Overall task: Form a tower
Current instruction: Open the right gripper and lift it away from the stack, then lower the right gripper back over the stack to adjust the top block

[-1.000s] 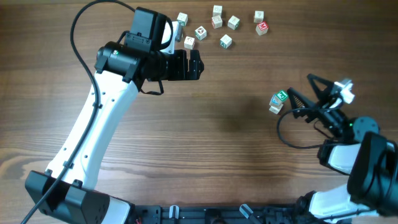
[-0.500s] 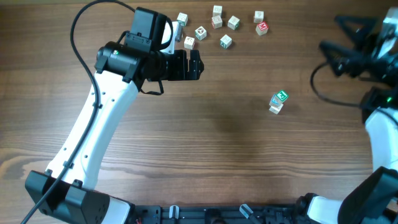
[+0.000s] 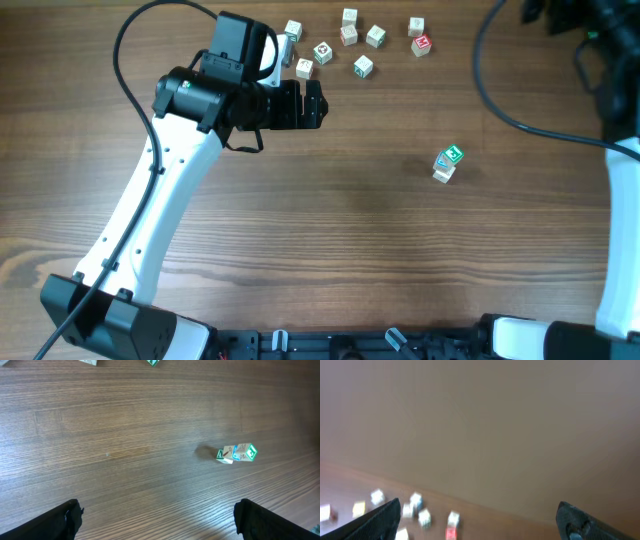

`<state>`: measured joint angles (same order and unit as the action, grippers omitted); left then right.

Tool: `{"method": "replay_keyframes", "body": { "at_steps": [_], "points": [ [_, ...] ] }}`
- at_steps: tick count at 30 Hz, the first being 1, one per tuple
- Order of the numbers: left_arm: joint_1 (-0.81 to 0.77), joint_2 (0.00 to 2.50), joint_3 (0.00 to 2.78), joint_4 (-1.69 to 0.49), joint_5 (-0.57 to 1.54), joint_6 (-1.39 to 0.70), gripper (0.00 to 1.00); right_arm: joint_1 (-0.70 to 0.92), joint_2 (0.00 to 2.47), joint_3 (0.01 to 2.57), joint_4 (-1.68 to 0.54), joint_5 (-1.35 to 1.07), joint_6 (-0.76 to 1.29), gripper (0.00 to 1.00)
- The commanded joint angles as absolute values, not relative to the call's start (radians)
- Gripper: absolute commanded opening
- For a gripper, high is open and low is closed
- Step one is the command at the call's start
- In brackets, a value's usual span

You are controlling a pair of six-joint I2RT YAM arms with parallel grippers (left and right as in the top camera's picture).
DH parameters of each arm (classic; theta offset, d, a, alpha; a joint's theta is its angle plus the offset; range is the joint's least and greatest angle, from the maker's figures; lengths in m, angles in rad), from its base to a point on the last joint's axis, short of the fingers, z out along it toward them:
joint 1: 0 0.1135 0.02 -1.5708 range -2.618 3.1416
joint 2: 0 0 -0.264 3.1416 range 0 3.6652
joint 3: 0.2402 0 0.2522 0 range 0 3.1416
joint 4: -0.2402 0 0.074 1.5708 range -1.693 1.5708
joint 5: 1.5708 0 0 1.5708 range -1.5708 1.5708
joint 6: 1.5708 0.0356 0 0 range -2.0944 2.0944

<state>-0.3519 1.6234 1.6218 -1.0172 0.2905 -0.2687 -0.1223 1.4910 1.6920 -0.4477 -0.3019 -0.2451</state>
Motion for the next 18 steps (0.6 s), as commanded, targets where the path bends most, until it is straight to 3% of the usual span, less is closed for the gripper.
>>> {"method": "replay_keyframes", "body": {
  "at_steps": [1,7,11,15,18],
  "points": [
    [-0.355,1.625,1.619,-1.017,0.302,-0.273,1.0,-0.053,1.604,1.697,-0.577,-0.184,-0.344,1.0],
    [-0.355,1.625,1.619,-1.017,0.302,-0.274,1.0,-0.007,1.779,1.696,-0.897,-0.441,-0.319,1.0],
    [-0.355,1.625,1.619,-1.017,0.302,-0.274,1.0,-0.007,1.782,1.696,-1.029,-0.443,-0.236,1.0],
    [-0.355,1.625,1.619,-1.017,0.302,-0.274,1.0,-0.006,1.783,1.693,-1.163,-0.442,-0.451,1.0],
    [-0.355,1.625,1.619,-1.017,0.302,-0.274,1.0,-0.006,1.782,1.693,-1.175,-0.442,-0.471,1.0]
  ]
}}
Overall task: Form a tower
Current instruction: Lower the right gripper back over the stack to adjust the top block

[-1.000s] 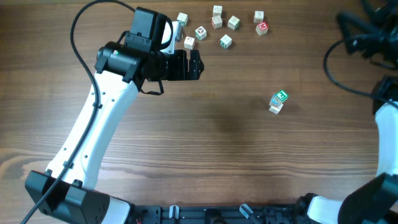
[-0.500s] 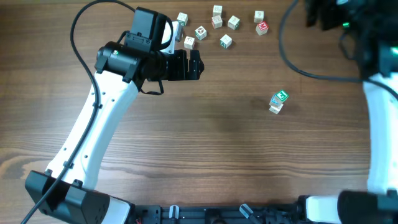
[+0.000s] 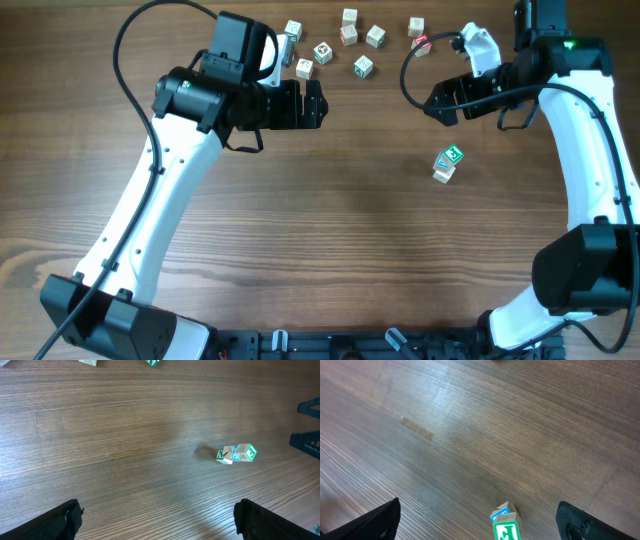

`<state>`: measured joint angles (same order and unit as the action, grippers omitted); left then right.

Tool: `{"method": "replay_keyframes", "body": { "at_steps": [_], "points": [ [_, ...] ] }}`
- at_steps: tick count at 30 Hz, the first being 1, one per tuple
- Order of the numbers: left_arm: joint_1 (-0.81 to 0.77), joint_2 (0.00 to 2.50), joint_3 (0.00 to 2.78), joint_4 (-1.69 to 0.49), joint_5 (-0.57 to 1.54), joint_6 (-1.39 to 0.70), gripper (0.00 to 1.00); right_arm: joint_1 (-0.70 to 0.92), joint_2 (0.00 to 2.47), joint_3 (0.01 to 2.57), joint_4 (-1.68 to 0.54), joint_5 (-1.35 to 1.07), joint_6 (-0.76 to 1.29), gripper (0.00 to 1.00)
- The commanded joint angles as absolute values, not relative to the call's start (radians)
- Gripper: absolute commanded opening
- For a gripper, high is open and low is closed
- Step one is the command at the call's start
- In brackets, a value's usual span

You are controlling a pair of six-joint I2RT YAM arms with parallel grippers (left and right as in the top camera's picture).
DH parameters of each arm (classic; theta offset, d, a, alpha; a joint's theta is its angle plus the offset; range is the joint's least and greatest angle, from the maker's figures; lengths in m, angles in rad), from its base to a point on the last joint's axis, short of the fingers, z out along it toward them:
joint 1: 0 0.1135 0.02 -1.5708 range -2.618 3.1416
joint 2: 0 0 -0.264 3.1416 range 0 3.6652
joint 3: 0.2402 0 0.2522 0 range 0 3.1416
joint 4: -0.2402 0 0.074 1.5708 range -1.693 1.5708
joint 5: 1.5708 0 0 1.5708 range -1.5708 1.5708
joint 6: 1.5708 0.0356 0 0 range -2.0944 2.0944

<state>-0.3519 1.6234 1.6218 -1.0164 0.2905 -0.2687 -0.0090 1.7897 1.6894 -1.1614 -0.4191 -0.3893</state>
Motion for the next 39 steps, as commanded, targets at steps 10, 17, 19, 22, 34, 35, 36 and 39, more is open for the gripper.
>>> {"method": "replay_keyframes", "body": {
  "at_steps": [10,17,19,22,34,35,36,39],
  "points": [
    [-0.355,1.625,1.619,-1.017,0.302,-0.274,1.0,0.012,1.783,1.693,-1.237,-0.309,-0.574,1.0],
    [-0.355,1.625,1.619,-1.017,0.302,-0.274,1.0,0.014,1.798,1.585,-1.214,-0.348,-0.76,1.0],
    [-0.355,1.625,1.619,-1.017,0.302,-0.274,1.0,0.014,1.811,1.526,-1.169,-0.31,-0.759,1.0],
    [-0.355,1.625,1.619,-1.017,0.302,-0.274,1.0,0.014,1.816,1.477,-1.116,-0.291,-0.759,1.0],
    [-0.355,1.625,1.619,-1.017,0.302,-0.274,1.0,0.014,1.996,1.477,-1.122,-0.243,-0.73,1.0],
    [-0.355,1.625,1.619,-1.017,0.302,-0.274,1.0,0.014,2.001,1.477,-1.123,-0.242,-0.73,1.0],
    [-0.355,1.625,1.619,-1.017,0.302,-0.274,1.0,0.014,2.003,1.477,-1.124,-0.236,-0.729,1.0],
    [-0.355,1.625,1.619,-1.017,0.302,-0.273,1.0,0.014,2.003,1.477,-1.127,-0.219,-0.714,0.98]
  ]
}}
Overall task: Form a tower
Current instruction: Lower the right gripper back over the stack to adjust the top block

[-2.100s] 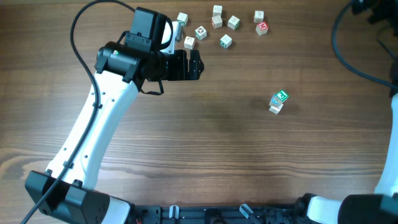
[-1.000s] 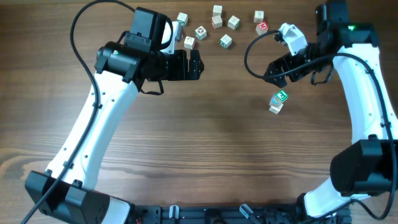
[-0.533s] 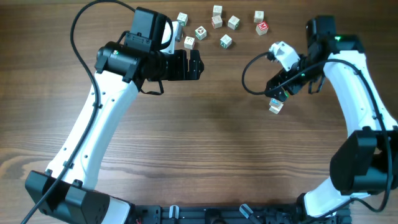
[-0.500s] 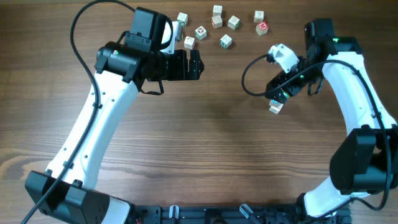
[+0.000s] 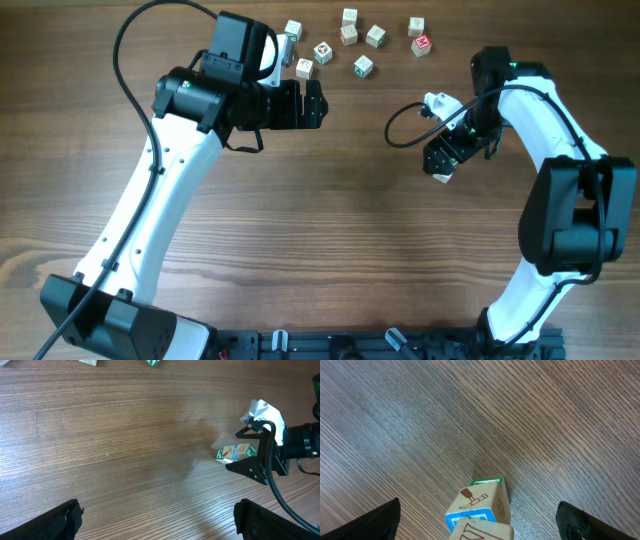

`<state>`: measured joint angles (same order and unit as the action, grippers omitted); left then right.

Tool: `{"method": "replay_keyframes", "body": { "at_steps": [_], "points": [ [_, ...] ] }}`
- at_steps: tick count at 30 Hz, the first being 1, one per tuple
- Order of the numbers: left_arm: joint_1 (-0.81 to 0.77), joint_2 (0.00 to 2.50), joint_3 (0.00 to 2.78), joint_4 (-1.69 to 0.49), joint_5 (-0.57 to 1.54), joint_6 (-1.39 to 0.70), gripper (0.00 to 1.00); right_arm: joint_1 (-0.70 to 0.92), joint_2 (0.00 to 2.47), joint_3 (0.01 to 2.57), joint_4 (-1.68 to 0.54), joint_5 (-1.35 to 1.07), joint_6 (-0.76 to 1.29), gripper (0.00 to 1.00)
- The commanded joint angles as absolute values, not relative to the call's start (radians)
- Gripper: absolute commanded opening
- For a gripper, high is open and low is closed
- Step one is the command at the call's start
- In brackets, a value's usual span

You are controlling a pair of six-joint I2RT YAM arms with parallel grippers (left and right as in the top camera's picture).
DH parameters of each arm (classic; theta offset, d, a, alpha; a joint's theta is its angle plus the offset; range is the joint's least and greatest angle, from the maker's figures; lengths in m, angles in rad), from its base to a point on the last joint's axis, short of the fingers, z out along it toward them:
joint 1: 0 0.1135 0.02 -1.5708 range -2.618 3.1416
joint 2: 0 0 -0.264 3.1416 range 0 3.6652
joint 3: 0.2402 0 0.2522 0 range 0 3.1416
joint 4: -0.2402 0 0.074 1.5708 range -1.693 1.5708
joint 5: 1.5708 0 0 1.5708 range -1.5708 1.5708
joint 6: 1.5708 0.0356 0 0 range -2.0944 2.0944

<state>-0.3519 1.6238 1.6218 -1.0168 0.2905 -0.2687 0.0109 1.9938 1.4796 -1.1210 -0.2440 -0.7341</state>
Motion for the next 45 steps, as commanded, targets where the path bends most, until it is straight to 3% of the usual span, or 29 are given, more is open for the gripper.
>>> {"method": "replay_keyframes", "body": {
  "at_steps": [1,14,36,45],
  "points": [
    [-0.355,1.625,1.619,-1.017,0.302,-0.274,1.0,0.014,2.003,1.477,-1.127,-0.204,-0.698,0.95],
    [-0.355,1.625,1.619,-1.017,0.302,-0.274,1.0,0.014,2.003,1.477,-1.119,-0.195,-0.677,0.71],
    [-0.355,1.625,1.619,-1.017,0.302,-0.274,1.0,0.014,2.003,1.477,-1.107,-0.171,-0.677,0.48],
    [-0.355,1.625,1.619,-1.017,0.302,-0.274,1.0,0.014,2.003,1.477,-1.107,-0.171,-0.677,0.32]
  ]
}}
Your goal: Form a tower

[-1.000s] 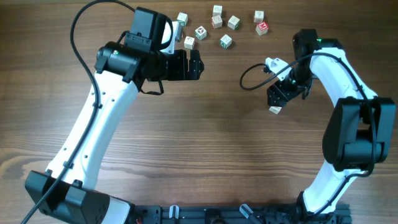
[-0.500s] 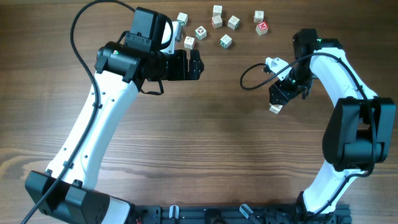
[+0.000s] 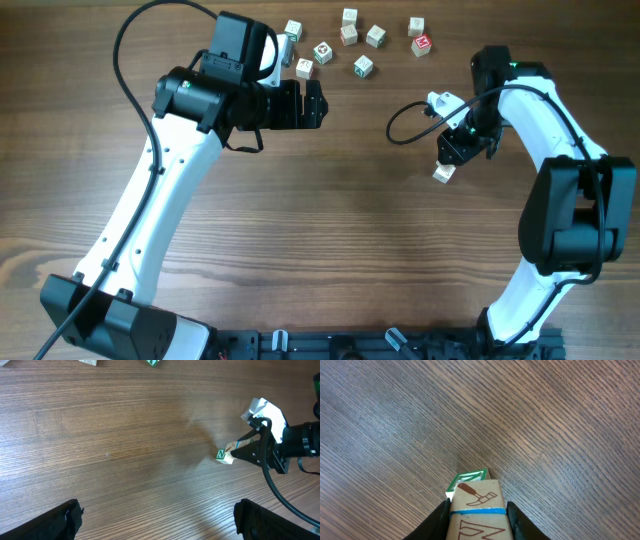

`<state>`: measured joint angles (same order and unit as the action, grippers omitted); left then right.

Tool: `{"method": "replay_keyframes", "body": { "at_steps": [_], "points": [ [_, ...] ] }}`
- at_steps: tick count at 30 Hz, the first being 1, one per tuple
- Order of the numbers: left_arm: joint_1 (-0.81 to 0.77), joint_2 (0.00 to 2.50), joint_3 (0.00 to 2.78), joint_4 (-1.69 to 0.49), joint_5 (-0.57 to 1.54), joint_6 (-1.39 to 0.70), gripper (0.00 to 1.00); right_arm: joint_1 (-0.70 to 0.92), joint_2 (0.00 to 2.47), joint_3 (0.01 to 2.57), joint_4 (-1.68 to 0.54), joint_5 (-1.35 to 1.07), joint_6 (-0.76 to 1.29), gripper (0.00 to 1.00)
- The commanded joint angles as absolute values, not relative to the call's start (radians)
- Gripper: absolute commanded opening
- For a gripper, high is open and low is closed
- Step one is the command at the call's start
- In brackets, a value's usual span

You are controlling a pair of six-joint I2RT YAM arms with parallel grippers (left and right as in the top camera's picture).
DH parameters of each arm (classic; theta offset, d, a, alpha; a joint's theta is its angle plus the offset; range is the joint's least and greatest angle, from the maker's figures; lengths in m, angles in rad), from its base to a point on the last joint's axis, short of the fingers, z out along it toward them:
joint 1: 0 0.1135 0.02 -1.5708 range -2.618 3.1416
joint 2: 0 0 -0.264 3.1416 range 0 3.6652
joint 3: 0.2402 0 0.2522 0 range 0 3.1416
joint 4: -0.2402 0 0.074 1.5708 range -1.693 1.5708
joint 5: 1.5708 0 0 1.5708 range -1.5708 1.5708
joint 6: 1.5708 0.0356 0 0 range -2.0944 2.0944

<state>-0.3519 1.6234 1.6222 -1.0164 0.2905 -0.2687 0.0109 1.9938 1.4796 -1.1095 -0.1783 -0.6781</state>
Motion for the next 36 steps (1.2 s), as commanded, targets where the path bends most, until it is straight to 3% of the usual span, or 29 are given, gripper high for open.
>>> {"method": "replay_keyframes", "body": {
  "at_steps": [1,16,36],
  "points": [
    [-0.355,1.625,1.619,-1.017,0.302,-0.274,1.0,0.014,2.003,1.477,-1.108,-0.171,-0.678,0.3],
    [-0.355,1.625,1.619,-1.017,0.302,-0.274,1.0,0.014,2.002,1.492,-1.109,-0.172,-0.677,0.05],
    [-0.355,1.625,1.619,-1.017,0.302,-0.274,1.0,0.086,1.682,1.518,-1.219,-0.179,-0.577,0.04]
  ]
}}
